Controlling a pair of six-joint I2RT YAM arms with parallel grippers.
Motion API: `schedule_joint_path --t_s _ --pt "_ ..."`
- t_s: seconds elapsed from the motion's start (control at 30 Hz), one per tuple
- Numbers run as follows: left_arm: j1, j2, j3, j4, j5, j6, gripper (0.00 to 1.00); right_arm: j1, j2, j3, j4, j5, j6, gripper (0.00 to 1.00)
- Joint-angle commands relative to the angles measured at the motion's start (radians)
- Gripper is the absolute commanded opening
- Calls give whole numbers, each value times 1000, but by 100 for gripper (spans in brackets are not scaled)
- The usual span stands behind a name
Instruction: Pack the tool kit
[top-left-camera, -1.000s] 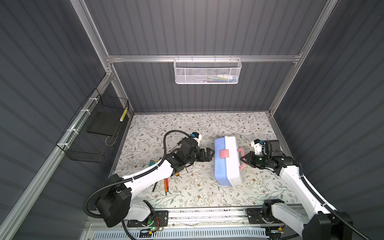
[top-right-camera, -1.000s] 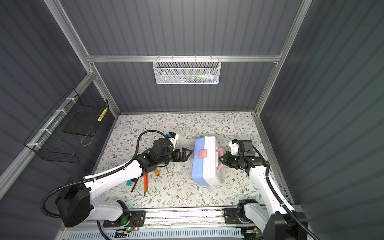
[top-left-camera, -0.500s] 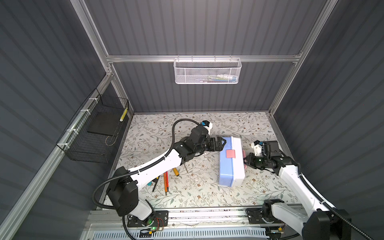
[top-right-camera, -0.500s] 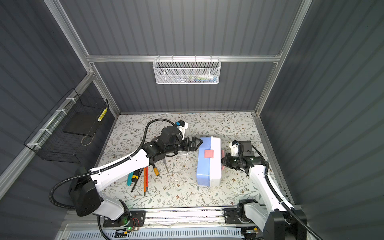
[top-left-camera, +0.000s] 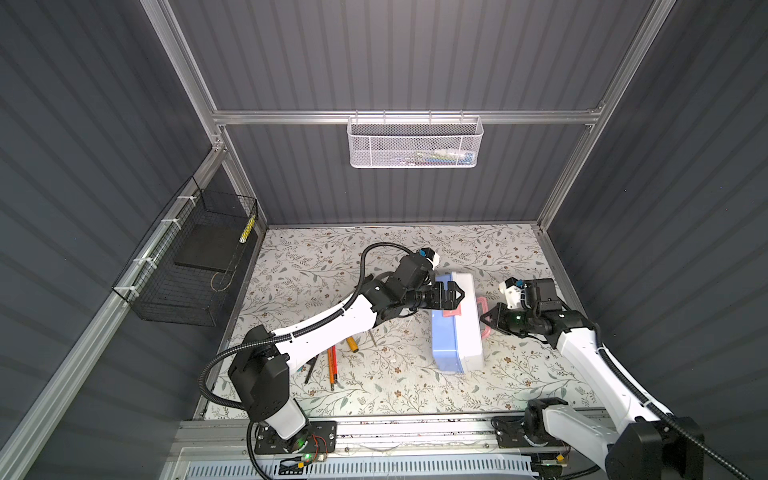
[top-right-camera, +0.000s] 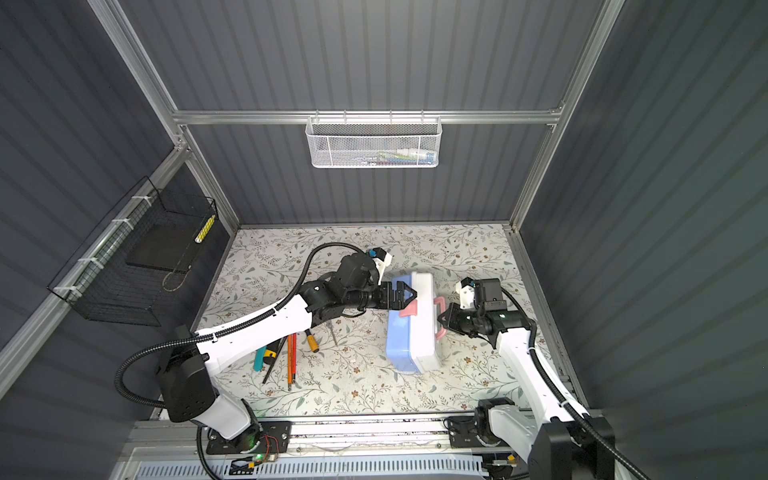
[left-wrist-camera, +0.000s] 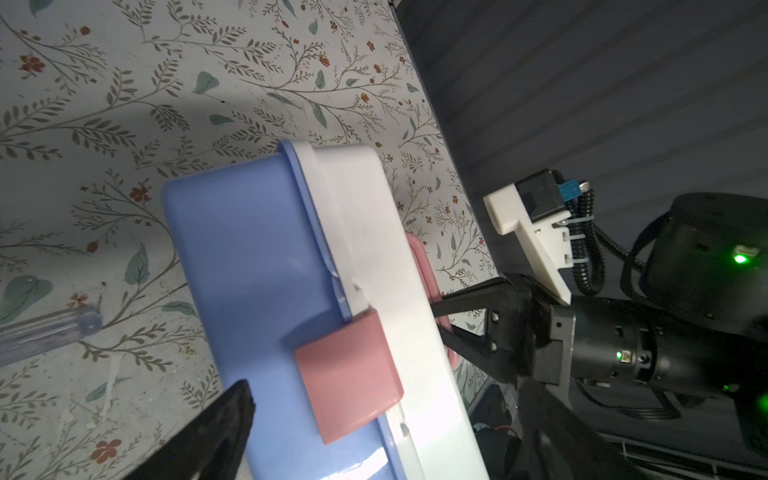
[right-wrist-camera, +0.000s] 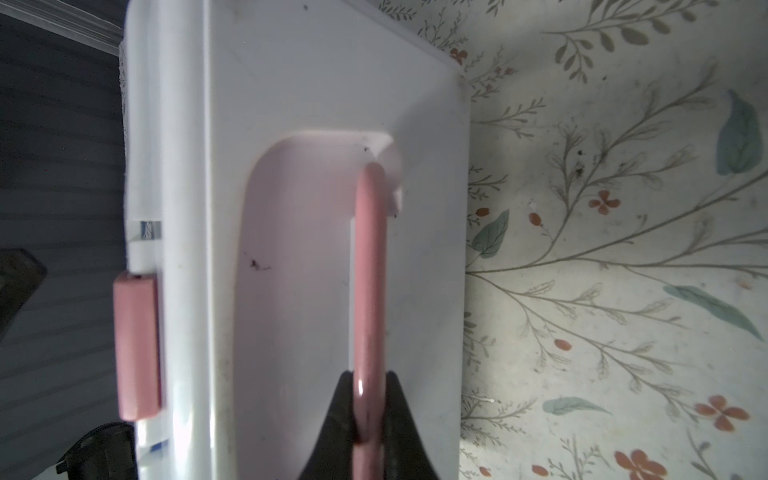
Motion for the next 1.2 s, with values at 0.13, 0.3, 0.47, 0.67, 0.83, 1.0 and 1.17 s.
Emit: schedule_joint_path --t_s 0.13,0.3,0.47,0.67,0.83,1.0,1.17 --pt "-13 16 -52 4 50 -1 99 24 -8 33 66 -5 11 0" --pt "-14 25 -64 23 55 -4 99 33 -15 35 61 0 24 0" --pt "-15 29 -82 28 66 -6 100 39 -18 37 61 4 29 0" --pt "-14 37 -98 44 71 -1 99 51 -7 41 69 8 34 0" --pt "-15 49 -111 67 96 6 100 65 -1 47 68 15 38 0" --pt "-15 51 -145 112 155 18 99 75 2 55 68 28 38 0" --pt "-14 52 -190 231 243 6 99 105 7 60 69 45 29 0"
